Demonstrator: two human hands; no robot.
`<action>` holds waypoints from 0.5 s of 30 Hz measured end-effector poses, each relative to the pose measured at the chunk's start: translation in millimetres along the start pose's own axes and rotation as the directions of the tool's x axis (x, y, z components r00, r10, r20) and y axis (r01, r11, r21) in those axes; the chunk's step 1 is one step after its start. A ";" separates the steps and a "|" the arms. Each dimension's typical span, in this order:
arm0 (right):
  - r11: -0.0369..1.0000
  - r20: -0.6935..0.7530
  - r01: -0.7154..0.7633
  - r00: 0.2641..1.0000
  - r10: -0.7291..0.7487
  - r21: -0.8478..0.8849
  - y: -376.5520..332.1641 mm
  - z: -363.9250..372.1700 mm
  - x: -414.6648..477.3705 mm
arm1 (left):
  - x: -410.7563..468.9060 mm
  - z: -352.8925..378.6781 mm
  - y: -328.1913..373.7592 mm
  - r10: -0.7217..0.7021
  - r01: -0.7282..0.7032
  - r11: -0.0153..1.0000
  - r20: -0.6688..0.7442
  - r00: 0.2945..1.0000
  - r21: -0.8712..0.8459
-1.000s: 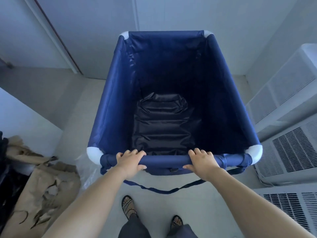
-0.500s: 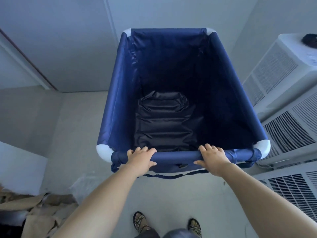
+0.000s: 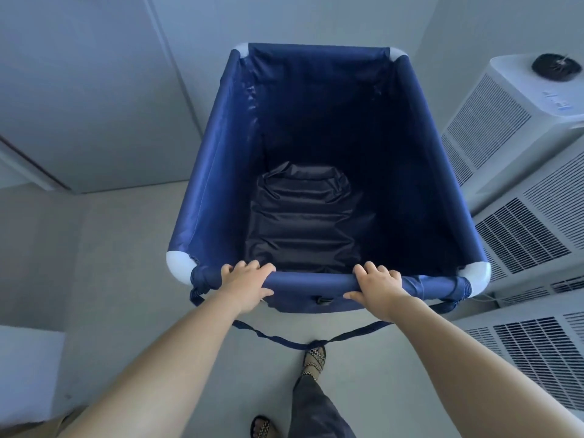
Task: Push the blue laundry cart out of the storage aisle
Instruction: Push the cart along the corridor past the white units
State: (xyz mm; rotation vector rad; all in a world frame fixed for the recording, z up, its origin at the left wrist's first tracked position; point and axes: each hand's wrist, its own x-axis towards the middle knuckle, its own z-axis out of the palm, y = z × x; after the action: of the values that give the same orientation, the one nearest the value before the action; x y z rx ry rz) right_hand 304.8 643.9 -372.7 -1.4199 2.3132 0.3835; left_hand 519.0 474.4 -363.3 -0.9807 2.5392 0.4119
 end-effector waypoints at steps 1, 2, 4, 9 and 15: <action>1.000 0.001 -0.002 1.000 0.002 0.009 0.7 -3.4 7.3 | 6.9 -4.8 -1.6 0.000 0.000 1.000 -0.001 1.000 0.002; 1.000 0.003 -0.002 1.000 0.002 0.016 1.8 -6.8 14.2 | 13.8 -9.4 -2.8 0.000 0.000 1.000 -0.002 1.000 0.006; 1.000 0.006 0.001 1.000 -0.001 0.017 4.2 -14.5 29.0 | 27.8 -18.1 -4.7 -0.004 0.004 1.000 -0.004 1.000 0.016; 0.999 0.021 0.003 1.000 -0.004 0.034 13.3 -34.1 63.2 | 64.8 -37.0 -9.4 -0.017 0.017 1.000 0.030 0.999 0.002; 0.999 0.002 0.018 1.000 -0.018 0.038 26.3 -59.7 100.3 | 103.6 -56.7 -10.7 -0.039 0.039 0.999 -0.002 0.999 -0.011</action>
State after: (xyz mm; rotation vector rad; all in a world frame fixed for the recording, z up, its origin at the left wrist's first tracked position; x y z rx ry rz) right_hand 229.3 551.3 -366.3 -1.4209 2.2919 0.3332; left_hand 441.9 384.4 -361.5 -1.0329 2.5180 0.4146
